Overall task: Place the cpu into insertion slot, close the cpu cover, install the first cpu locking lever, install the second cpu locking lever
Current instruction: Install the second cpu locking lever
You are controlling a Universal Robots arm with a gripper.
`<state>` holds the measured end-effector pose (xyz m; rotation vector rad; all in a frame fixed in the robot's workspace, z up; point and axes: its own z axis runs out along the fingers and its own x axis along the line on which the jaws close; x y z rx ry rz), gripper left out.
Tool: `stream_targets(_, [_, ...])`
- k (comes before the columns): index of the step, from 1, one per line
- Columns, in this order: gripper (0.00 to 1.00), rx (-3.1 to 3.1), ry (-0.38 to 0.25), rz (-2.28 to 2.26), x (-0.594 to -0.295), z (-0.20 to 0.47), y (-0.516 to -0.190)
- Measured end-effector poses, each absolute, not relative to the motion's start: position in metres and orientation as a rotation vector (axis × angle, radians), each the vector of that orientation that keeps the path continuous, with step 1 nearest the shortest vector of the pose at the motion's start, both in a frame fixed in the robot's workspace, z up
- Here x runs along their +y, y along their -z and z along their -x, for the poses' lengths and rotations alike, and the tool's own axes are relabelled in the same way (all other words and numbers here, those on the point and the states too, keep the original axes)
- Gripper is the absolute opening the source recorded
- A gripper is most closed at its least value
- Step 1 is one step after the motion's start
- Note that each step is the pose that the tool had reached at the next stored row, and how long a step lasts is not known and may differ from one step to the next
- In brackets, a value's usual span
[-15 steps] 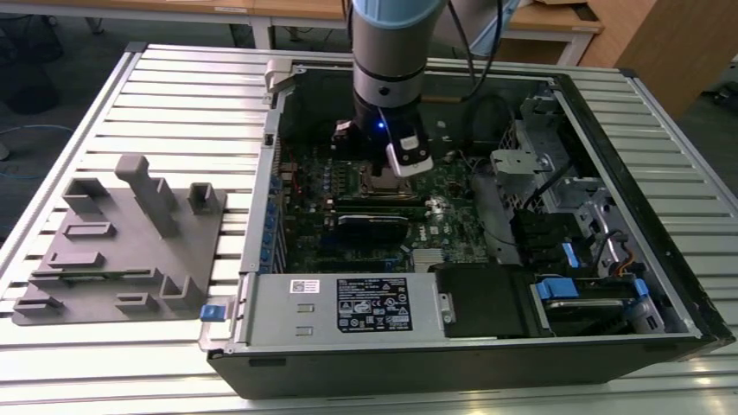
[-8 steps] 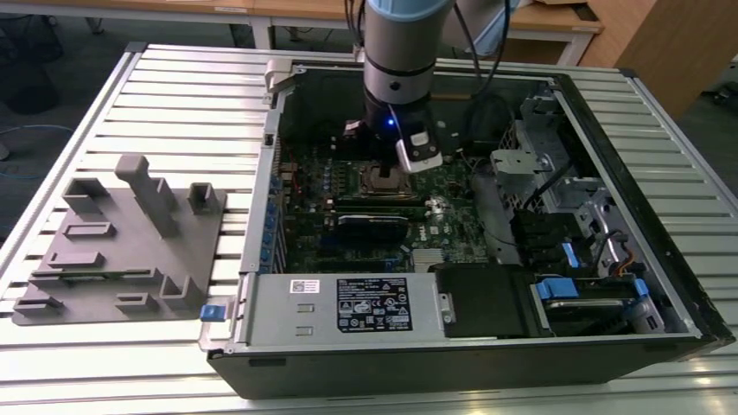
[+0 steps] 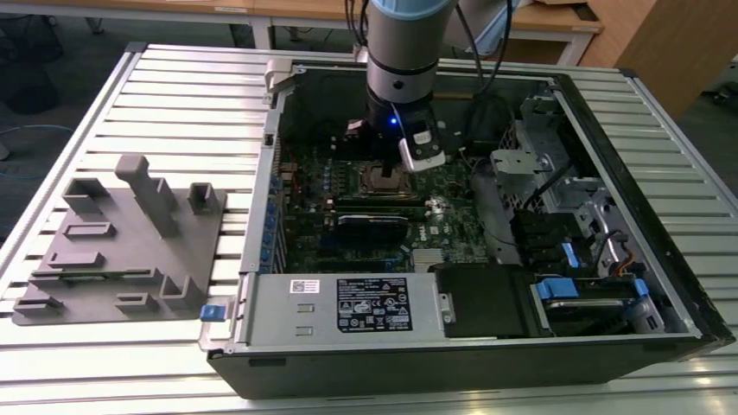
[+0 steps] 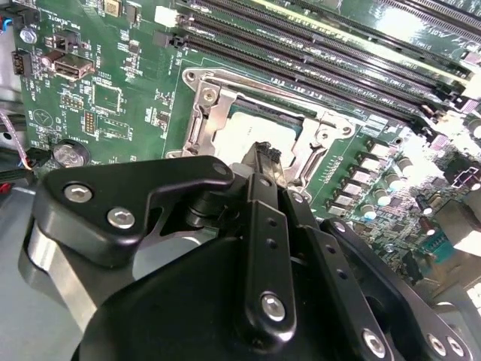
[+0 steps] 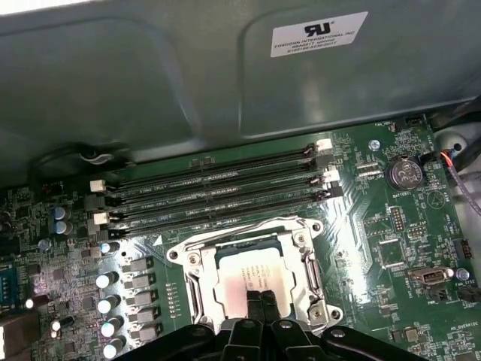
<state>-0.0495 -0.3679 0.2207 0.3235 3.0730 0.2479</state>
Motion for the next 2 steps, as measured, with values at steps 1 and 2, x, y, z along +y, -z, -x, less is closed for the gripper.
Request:
stream_targets(1, [0.10, 3.073, -0.248, -0.323, -0.3679, 0.0495, -0.2207])
stream_targets(2, [0.10, 3.073, -0.248, -0.323, -0.3679, 0.0495, -0.2207])
